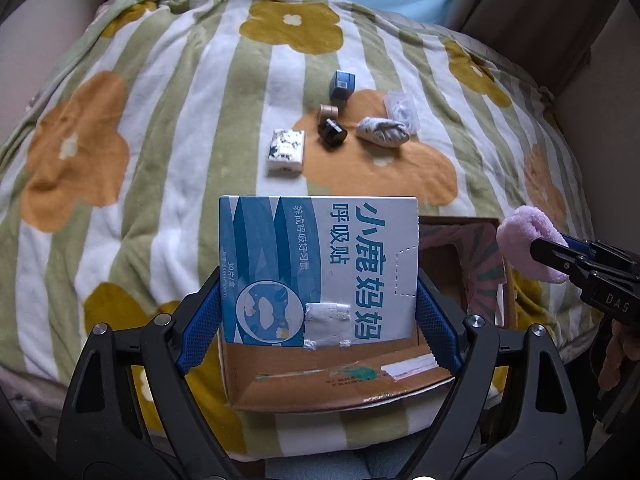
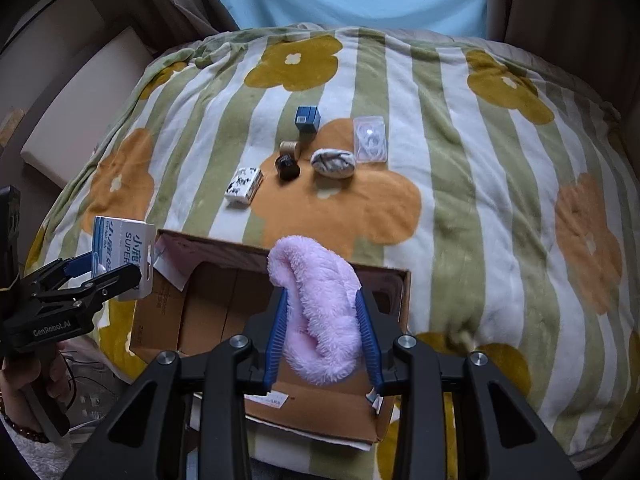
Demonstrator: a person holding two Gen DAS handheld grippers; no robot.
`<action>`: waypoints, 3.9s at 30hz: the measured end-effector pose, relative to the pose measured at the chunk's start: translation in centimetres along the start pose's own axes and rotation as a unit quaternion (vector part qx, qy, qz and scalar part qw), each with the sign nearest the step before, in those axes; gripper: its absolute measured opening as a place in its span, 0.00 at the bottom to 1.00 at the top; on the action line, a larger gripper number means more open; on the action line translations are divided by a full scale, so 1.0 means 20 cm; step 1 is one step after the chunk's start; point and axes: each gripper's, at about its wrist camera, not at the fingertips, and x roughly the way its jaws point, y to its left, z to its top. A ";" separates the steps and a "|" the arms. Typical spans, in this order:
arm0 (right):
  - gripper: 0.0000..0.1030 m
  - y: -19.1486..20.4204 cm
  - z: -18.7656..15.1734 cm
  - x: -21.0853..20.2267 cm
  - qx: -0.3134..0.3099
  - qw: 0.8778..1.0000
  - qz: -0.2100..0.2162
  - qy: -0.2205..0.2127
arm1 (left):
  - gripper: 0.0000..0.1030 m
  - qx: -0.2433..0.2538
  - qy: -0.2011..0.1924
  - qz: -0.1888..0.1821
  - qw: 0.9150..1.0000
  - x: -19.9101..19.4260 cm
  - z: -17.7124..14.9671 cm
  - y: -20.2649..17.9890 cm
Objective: Organize objects
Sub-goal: 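Carry both items over the cardboard box and open both tools to drop them, then grasp the white tissue pack with left tool while right tool reaches the beige cylinder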
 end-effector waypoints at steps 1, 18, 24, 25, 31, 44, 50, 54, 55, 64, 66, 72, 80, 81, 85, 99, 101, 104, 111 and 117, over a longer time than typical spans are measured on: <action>0.31 0.00 -0.03 0.02 0.002 1.000 0.002 0.004 | 0.83 0.000 0.001 0.001 1.000 0.02 -0.04 0.00; 0.31 -0.01 -0.19 0.20 0.028 0.999 0.016 0.026 | 0.83 0.008 0.016 0.015 1.000 0.18 -0.13 -0.03; 0.53 0.00 -0.19 0.22 0.023 0.999 -0.001 0.024 | 0.99 0.004 0.022 0.016 1.000 0.19 -0.11 -0.06; 0.63 0.00 -0.19 0.22 0.020 1.000 -0.001 0.023 | 1.00 0.004 0.015 0.020 1.000 0.17 -0.11 -0.06; 0.79 -0.05 -0.21 0.22 0.018 0.999 -0.001 0.029 | 1.00 0.012 0.007 0.032 0.999 0.12 -0.10 -0.08; 0.79 -0.07 -0.22 0.19 0.005 0.999 0.009 0.031 | 1.00 0.006 0.003 0.036 0.999 0.11 -0.11 -0.09; 0.79 -0.06 -0.19 0.20 -0.011 0.999 0.004 0.032 | 1.00 0.000 0.002 0.032 0.999 0.13 -0.08 -0.05; 0.79 -0.05 -0.16 0.19 -0.010 0.999 -0.002 0.032 | 1.00 0.002 -0.001 0.029 1.000 0.12 -0.03 -0.04; 0.79 -0.06 -0.15 0.19 -0.009 0.999 -0.001 0.033 | 1.00 0.004 -0.001 0.030 1.000 0.11 -0.02 -0.04; 0.79 -0.06 -0.05 0.16 -0.025 0.999 -0.004 0.024 | 1.00 0.014 -0.013 0.028 0.999 0.08 0.12 -0.01; 0.79 -0.06 -0.01 0.16 -0.036 0.999 -0.010 0.019 | 1.00 0.022 -0.016 0.027 0.999 0.07 0.16 0.00; 0.79 -0.05 0.17 0.13 -0.088 0.996 -0.003 -0.004 | 1.00 0.057 -0.027 0.022 0.998 0.08 0.37 0.04; 0.79 0.00 0.54 0.19 -0.140 0.990 0.022 -0.013 | 1.00 0.112 -0.002 0.012 0.994 0.27 0.64 0.09; 0.79 0.01 0.58 0.22 -0.145 0.989 0.025 -0.012 | 1.00 0.117 0.007 0.009 0.993 0.31 0.66 0.09; 0.79 0.03 0.76 0.37 -0.164 0.985 0.053 0.009 | 1.00 0.142 0.038 -0.004 0.989 0.49 0.74 0.11; 0.75 0.10 1.13 1.06 -0.145 0.981 0.094 0.092 | 0.99 0.154 0.131 -0.039 0.979 1.10 0.85 0.14; 0.71 0.12 1.15 1.15 -0.139 0.980 0.093 0.105 | 0.99 0.158 0.138 -0.039 0.977 1.15 0.85 0.14; 0.67 0.14 1.17 1.26 -0.134 0.980 0.086 0.120 | 0.97 0.158 0.148 -0.041 0.975 1.21 0.85 0.14; 0.55 0.17 1.19 1.42 -0.142 0.977 0.071 0.145 | 0.90 0.164 0.162 -0.045 0.972 1.30 0.84 0.14; 0.46 0.19 1.20 1.50 -0.141 0.975 0.069 0.160 | 0.78 0.168 0.171 -0.046 0.970 1.35 0.80 0.14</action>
